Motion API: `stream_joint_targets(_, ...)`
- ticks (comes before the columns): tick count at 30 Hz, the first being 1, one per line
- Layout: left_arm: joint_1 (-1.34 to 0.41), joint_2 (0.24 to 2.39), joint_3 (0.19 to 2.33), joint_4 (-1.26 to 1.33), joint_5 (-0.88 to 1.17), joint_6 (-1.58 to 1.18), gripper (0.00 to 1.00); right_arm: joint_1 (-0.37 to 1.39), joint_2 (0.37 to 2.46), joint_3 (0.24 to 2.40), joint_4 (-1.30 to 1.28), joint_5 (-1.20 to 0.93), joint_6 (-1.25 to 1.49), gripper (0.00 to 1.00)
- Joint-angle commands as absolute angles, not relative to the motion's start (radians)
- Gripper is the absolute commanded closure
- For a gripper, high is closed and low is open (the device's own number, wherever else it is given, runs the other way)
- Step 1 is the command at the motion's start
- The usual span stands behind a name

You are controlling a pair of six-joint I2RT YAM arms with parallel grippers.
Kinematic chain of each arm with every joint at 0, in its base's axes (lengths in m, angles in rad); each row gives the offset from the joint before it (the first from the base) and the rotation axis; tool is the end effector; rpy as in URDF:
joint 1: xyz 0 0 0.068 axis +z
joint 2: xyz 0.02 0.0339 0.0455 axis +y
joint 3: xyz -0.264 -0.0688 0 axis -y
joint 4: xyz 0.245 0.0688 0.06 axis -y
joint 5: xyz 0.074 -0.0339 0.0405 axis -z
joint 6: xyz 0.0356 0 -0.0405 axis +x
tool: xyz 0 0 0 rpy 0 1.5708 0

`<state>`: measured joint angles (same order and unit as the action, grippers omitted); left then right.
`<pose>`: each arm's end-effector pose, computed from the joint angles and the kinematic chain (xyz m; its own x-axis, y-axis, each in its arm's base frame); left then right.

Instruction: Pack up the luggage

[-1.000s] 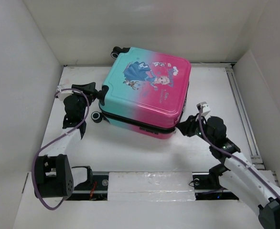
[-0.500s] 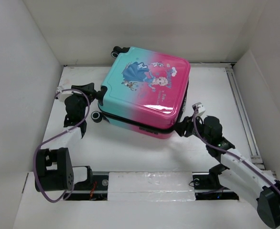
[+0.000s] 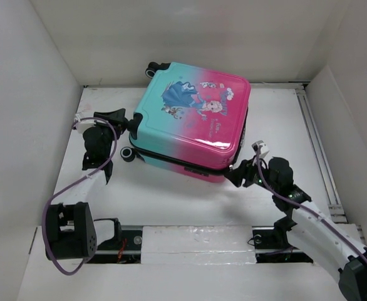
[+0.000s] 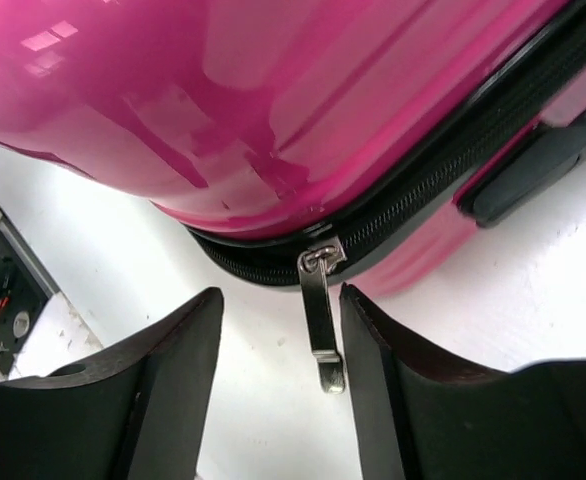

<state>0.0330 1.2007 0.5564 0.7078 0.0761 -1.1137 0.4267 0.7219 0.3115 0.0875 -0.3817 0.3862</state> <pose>0.2657 0.0061 0.2674 -0.0105 -0.8956 -0.4448 0.0759 0.4428 -0.8934 0.1510 0.0832 0.2113 -0.5334 0.1415 -0.8339 -0.5449 0.6966 0.4667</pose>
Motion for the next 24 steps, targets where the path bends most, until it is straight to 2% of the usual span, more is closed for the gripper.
stream_joint_targets(1,0.005,1.092,0.629,0.784,0.186,-1.103,1.0,0.434,0.697,0.341,0.034,-0.384,0.4,0.43)
stream_joint_targets(7,0.005,1.048,0.641,0.727,0.186,-1.083,1.0,0.434,0.713,0.341,0.029,-0.348,0.4,0.43)
stream_joint_targets(16,0.005,1.084,0.545,0.781,0.176,-1.086,1.0,0.443,0.828,0.357,0.206,-0.339,0.367,0.49)
stream_joint_targets(20,0.005,1.112,0.555,0.781,0.176,-1.086,1.0,0.452,0.851,0.388,0.17,-0.299,0.367,0.51)
stream_joint_targets(24,0.005,1.123,0.555,0.792,0.166,-1.077,1.0,0.474,0.761,0.39,0.034,-0.252,0.376,0.51)
